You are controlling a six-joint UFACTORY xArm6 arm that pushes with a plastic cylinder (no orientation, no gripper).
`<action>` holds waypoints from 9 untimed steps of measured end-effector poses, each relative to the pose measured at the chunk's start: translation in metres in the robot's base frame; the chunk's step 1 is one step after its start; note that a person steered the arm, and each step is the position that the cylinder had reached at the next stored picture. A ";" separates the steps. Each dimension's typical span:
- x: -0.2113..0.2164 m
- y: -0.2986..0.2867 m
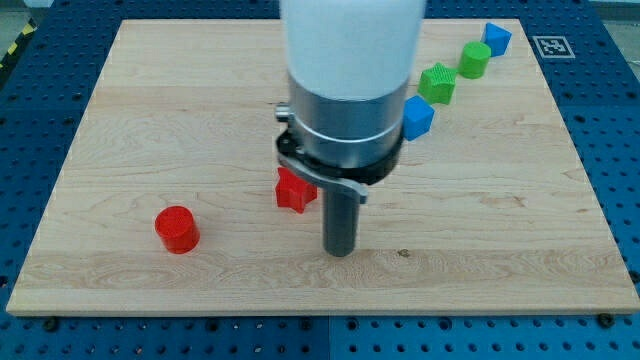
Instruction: Push the red star towards the red circle
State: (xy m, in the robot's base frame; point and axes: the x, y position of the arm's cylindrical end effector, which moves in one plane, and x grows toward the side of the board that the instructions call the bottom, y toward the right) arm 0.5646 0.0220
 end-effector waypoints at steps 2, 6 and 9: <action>-0.042 0.020; -0.067 -0.021; -0.046 -0.060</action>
State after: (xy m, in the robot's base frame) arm 0.5181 -0.0377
